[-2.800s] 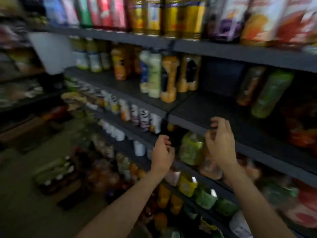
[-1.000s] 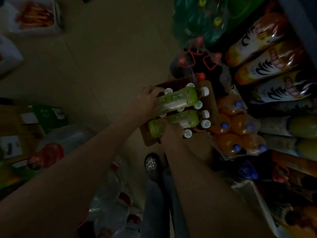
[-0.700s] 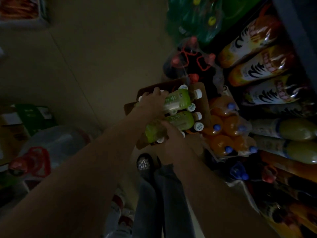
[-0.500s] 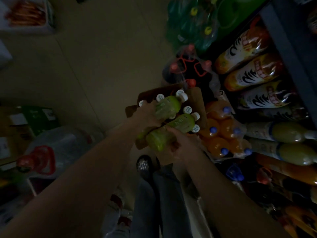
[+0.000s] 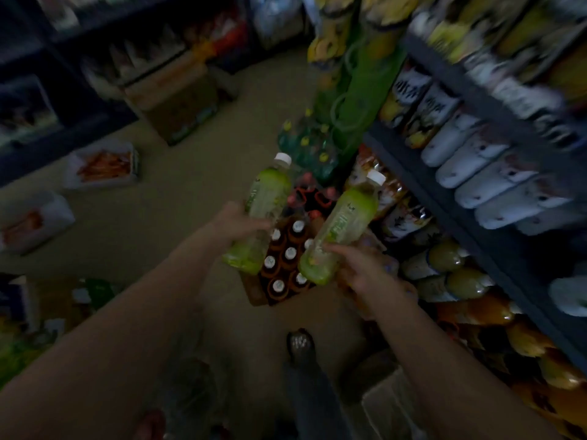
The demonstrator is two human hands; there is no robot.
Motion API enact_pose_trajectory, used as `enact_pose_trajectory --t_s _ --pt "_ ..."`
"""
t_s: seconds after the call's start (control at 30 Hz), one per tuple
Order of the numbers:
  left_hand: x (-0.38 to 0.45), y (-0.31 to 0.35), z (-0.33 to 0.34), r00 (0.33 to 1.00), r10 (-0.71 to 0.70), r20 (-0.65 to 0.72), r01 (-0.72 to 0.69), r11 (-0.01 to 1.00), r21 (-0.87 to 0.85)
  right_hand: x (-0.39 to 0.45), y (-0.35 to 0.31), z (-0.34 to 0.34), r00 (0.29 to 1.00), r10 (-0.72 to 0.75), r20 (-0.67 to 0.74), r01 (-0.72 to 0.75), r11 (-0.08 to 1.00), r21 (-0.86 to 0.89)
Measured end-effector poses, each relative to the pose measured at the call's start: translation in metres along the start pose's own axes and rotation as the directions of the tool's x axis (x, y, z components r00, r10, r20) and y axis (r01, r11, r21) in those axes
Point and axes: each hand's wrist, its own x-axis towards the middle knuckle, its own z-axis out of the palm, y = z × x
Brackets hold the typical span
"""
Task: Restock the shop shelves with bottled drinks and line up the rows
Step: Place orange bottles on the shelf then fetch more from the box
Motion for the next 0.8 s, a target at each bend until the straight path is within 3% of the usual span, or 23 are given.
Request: enact_pose_trajectory --t_s 0.1,0.17,0.33,0.4,0.63,0.8 --pt "-0.050 0.045 0.013 0.982 0.188 -0.022 -0.189 0.982 -0.019 -0.057 -0.026 -0.040 0.970 -0.242 -0.017 0.243 0.970 0.030" --pt "-0.108 0.077 0.030 0.941 0.339 0.008 -0.339 0.940 -0.030 -0.121 -0.039 -0.078 0.913 -0.403 -0.063 0.406 0.912 0.056" --pt "-0.250 0.158 0.087 0.783 0.613 0.111 -0.610 0.790 -0.063 -0.274 -0.066 -0.171 0.713 -0.652 -0.257 0.683 0.728 0.048" --pt "-0.296 0.186 0.116 0.706 0.688 0.167 -0.686 0.723 -0.075 -0.324 -0.075 -0.207 0.592 -0.721 -0.359 0.780 0.625 0.031" --pt "-0.434 0.245 0.229 0.419 0.848 0.326 -0.873 0.475 -0.112 -0.467 -0.072 -0.350 0.288 -0.682 -0.672 0.901 0.431 -0.051" --pt "-0.506 0.259 0.334 0.228 0.851 0.473 -0.931 0.333 -0.150 -0.543 -0.039 -0.467 0.078 -0.576 -0.814 0.814 0.508 -0.281"
